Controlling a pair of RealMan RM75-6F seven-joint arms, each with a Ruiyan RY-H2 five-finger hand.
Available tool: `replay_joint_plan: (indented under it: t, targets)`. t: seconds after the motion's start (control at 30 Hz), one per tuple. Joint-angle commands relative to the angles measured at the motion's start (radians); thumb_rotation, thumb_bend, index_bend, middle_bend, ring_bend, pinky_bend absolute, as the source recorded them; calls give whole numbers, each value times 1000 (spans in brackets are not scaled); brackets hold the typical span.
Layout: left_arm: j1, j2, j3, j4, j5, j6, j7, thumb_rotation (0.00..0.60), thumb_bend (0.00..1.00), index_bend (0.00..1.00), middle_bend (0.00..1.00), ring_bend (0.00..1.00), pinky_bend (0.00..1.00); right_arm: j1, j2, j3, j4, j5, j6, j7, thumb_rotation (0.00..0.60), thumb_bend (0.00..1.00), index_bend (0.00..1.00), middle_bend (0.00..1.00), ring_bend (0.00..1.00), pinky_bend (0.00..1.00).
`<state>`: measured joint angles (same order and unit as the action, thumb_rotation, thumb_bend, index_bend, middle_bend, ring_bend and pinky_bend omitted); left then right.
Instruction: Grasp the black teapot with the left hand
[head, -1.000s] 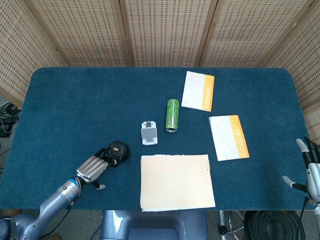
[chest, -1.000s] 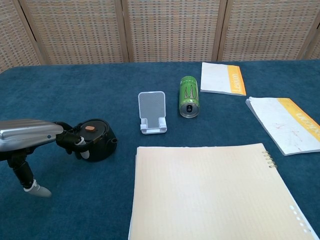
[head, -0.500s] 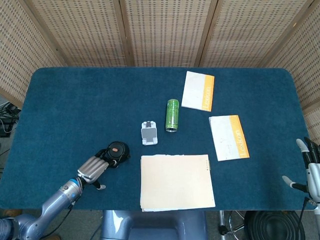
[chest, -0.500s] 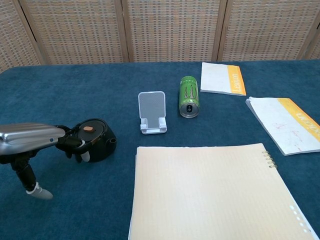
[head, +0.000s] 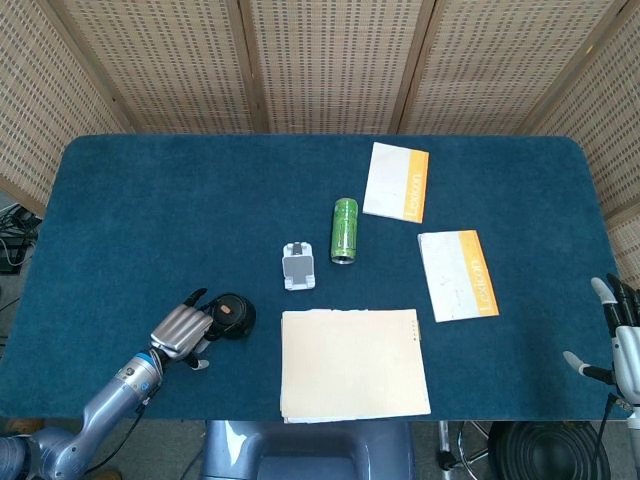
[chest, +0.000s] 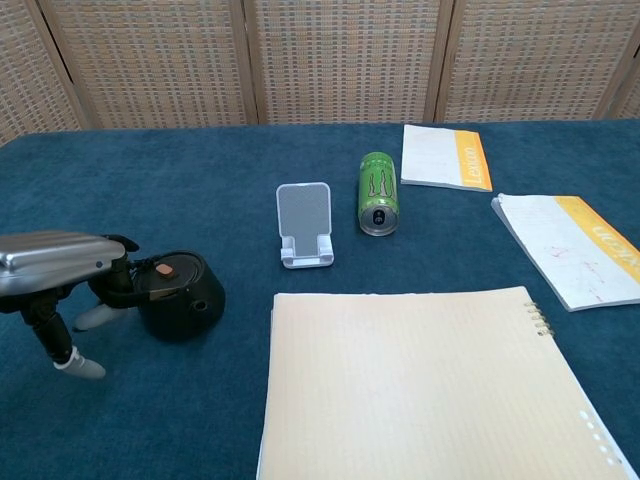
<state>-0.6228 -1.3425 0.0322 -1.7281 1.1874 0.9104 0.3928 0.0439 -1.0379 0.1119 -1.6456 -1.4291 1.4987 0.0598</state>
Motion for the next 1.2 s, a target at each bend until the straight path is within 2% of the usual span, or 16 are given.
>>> replay_joint_plan:
  t: [0.03, 0.17, 0.33, 0.37, 0.6, 0.83, 0.87, 0.93, 1.0, 1.1, 1.2]
  targets:
    - [17, -5, -6, 20, 54, 41, -32, 600, 0, 1000, 933, 614, 14, 0, 0, 0, 0, 0, 0, -1, 600, 0, 0, 0, 0, 0]
    - [44, -14, -5, 62, 155, 124, -69, 600, 0, 1000, 999, 687, 58, 0, 0, -1, -1, -1, 0, -3, 600, 0, 0, 0, 0, 0]
    - [64, -16, -5, 113, 262, 195, -172, 597, 0, 1000, 1000, 771, 73, -1, 0, -2, -3, -4, 3, -5, 600, 0, 0, 0, 0, 0]
    - [69, -17, -3, 120, 273, 204, -197, 576, 0, 1000, 1000, 789, 76, -1, 1, -2, -4, -4, 4, -5, 600, 0, 0, 0, 0, 0]
    - [86, 26, -3, 81, 267, 201, -260, 428, 0, 1000, 1000, 842, 67, -5, 3, -3, -9, -11, 12, -4, 600, 0, 0, 0, 0, 0]
    - [94, 81, -17, -9, 205, 173, -253, 374, 20, 1000, 1000, 864, 68, -9, 8, -4, -14, -16, 21, 2, 600, 0, 0, 0, 0, 0]
    - [95, 88, -19, -20, 198, 170, -250, 364, 79, 1000, 1000, 865, 68, -9, 8, -4, -14, -17, 21, 4, 600, 0, 0, 0, 0, 0]
    - [95, 99, -21, -37, 185, 164, -247, 361, 263, 1000, 1000, 866, 68, -9, 9, -4, -14, -18, 22, 5, 600, 0, 0, 0, 0, 0]
    - [95, 112, -24, -53, 174, 158, -235, 360, 508, 1000, 1000, 866, 67, -10, 10, -4, -14, -19, 23, 6, 600, 0, 0, 0, 0, 0]
    - [94, 130, -27, -77, 147, 146, -204, 359, 745, 1000, 1000, 866, 67, -11, 12, -4, -15, -21, 26, 11, 600, 0, 0, 0, 0, 0]
    - [93, 136, -29, -92, 130, 139, -182, 359, 909, 1000, 1000, 866, 67, -12, 13, -4, -16, -23, 27, 13, 600, 0, 0, 0, 0, 0]
